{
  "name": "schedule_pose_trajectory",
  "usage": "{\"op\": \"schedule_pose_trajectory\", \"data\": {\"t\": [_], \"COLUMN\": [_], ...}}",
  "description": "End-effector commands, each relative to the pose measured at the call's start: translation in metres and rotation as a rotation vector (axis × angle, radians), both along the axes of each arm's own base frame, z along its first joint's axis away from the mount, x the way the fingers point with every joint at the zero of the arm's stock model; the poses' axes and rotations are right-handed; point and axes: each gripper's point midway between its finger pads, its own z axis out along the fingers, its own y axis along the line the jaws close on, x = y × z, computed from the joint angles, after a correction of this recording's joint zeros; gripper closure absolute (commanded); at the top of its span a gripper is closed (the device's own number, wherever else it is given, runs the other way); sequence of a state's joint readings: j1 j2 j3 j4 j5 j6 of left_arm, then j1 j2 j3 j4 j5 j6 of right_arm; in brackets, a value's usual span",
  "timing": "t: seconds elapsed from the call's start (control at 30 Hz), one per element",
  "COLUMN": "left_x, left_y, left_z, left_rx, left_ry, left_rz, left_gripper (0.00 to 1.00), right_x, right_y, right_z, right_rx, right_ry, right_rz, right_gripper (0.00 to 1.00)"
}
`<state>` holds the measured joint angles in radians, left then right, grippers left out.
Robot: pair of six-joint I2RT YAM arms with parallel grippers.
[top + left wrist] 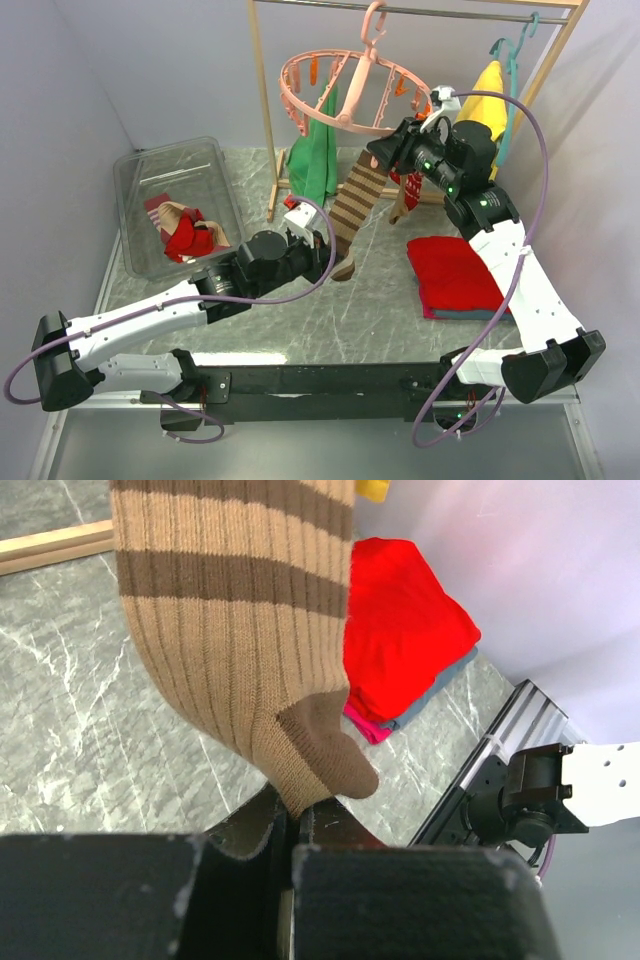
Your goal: Remove the socks clipped to the hanger
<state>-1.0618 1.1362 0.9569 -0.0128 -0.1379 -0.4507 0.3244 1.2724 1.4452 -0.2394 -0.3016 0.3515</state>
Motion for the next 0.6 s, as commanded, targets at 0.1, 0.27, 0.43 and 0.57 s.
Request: {"op": "schedule_pose_trajectory", "data": {"t": [0.1, 0.27, 0.43, 0.57], "left_x": [-0.001, -0.002, -0.007, -0.013], "left_y": [0.004, 0.007, 0.009, 0.012], "left_z": [0.002, -0.018, -0.03, -0.049], "left_rx": [-0.006, 0.019, 0.011, 0.017], "left_ry": [0.006, 0.049, 0.094, 0.164], "left_rz": [0.013, 0.025, 0.026, 0.035], "left_gripper": [0.99, 0.99, 0.99, 0.99], "right_x": [-0.006, -0.002, -0.001, -0.001], "right_y": [0.002, 0.0, 0.0, -0.001], "right_z": [0.023, 0.014, 0.007, 0.01], "right_rx": [0.06, 0.048, 0.037, 0.035], "right_ry": [-0.07, -0.025, 0.003, 0.003], "right_rz": [0.025, 0.004, 0.0, -0.007], "right_gripper": [0.71, 0.88, 0.93, 0.99]}}
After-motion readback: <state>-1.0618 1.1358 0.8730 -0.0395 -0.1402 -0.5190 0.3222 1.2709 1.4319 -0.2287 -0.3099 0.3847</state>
